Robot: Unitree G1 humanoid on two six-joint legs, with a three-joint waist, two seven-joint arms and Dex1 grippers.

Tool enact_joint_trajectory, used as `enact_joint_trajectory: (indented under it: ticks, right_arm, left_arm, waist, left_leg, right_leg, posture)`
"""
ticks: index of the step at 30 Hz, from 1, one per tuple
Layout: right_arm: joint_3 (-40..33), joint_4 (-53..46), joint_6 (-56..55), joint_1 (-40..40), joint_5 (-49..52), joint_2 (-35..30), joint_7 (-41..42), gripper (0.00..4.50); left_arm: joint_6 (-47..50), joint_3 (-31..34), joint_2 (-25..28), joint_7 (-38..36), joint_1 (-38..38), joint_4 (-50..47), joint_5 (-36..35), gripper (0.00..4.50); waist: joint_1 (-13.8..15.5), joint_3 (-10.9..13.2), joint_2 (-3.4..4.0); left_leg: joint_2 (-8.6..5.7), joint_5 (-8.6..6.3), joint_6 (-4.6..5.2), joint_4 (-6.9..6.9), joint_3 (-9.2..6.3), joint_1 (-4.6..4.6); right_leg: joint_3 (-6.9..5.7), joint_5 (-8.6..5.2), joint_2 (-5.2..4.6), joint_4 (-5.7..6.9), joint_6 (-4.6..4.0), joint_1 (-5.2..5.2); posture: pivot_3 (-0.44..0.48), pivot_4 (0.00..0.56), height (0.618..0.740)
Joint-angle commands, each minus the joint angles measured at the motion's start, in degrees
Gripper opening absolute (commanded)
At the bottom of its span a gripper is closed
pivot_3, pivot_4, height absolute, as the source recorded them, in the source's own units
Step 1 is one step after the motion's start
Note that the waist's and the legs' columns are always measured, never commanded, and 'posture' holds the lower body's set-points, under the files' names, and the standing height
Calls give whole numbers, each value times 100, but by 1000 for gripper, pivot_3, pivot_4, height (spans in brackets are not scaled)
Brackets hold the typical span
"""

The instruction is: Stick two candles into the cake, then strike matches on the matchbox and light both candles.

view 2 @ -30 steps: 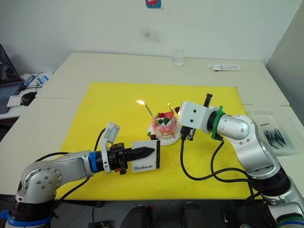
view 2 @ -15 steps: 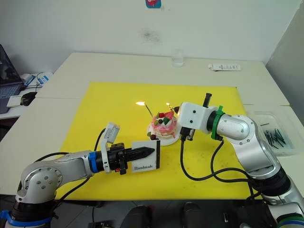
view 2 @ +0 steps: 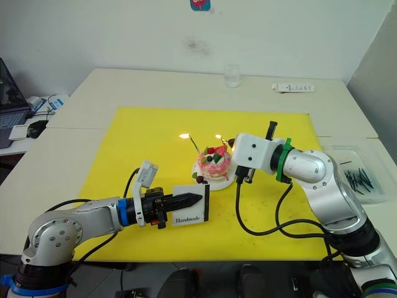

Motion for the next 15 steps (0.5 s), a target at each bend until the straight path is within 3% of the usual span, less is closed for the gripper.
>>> enact_joint_trajectory:
  ticks: [1,10,15]
  right_arm:
    - [-629,-76,113,202,-100,-233,-199,60]
    - [-2669,544,531,1267,-76,-1143,-431,60]
    - [-3615,1121,914,1837,117,-925,-793,60]
  left_arm:
    - [-68,13,-62,-54,-84,-109,-77,0]
    - [-80,-273,-331,262,-139,-225,106,0]
    - [-100,-493,-583,425,-67,-293,241,0]
  waist:
    - [27,0,0]
    - [109,0,0]
    - [100,-1,2]
  left_leg:
    - [-1,0,0,0,0,-1]
    - [-8,0,0,1,4,-7]
    - [-3,0,1,0,3,-3]
  right_leg:
    - [0,0,0,-1,0,0]
    - [2,0,-4,-5,0,-1]
    - [5,0,0,-2,-1,0]
  posture:
    - [0,150,740]
    - [0,150,740]
    - [0,150,740]
